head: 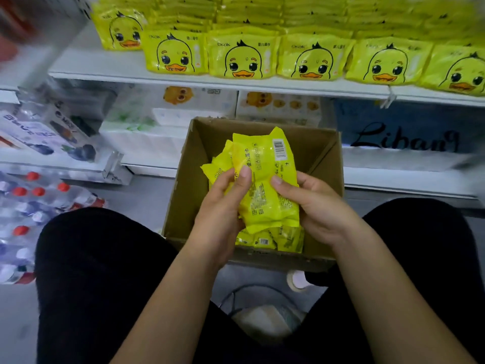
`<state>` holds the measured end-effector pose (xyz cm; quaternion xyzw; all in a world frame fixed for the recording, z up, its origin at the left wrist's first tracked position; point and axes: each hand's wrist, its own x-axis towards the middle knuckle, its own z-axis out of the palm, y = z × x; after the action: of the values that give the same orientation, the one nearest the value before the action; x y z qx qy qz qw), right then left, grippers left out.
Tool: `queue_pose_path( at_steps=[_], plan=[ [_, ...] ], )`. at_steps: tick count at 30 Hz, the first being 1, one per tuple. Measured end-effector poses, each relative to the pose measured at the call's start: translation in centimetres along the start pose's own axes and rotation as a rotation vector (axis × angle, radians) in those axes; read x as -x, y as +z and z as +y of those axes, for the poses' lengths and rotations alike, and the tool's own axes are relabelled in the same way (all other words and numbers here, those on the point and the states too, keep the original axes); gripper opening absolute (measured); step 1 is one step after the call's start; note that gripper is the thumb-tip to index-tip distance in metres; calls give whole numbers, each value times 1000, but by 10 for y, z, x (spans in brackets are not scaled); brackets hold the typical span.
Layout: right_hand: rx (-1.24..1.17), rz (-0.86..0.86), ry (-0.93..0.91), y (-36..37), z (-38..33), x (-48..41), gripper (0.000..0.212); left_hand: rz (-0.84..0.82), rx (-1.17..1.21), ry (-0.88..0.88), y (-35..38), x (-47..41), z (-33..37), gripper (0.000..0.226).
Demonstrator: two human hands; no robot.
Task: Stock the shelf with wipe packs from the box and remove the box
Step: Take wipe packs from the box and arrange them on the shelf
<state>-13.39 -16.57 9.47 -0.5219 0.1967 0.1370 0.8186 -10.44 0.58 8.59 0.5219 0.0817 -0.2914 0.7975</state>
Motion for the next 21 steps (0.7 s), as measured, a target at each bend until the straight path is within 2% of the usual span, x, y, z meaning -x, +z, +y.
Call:
queue_pose_path(
  at_steps=[2, 4, 7, 9, 10, 12, 15, 18, 21],
  plan=[
    [12, -22, -3, 8, 4, 12, 39, 106, -38, 60, 3, 7, -1, 70],
    [68, -24, -7, 12, 2, 18, 40, 164, -117, 102, 1, 14, 1, 59],
    [193, 124, -111, 11, -9, 17, 59, 169, -246, 124, -6, 26, 9, 56],
    [288, 187, -177, 11, -20, 20, 50, 73, -378, 121, -9, 33, 17, 46],
    [349, 182, -196, 13, -25, 23, 40, 9, -430, 111, -9, 36, 21, 37],
    [463, 130, -209, 18, -30, 29, 34, -85, -491, 94, -7, 42, 26, 28],
    [514, 92, -290, 22, -27, 34, 26, -139, -516, 75, -3, 47, 28, 28],
    [458, 188, -379, 19, -21, 34, 17, -94, -503, 75, -7, 47, 25, 35],
    [298, 328, -406, 13, -19, 32, 16, -33, -401, 56, -14, 46, 19, 50]
  ],
)
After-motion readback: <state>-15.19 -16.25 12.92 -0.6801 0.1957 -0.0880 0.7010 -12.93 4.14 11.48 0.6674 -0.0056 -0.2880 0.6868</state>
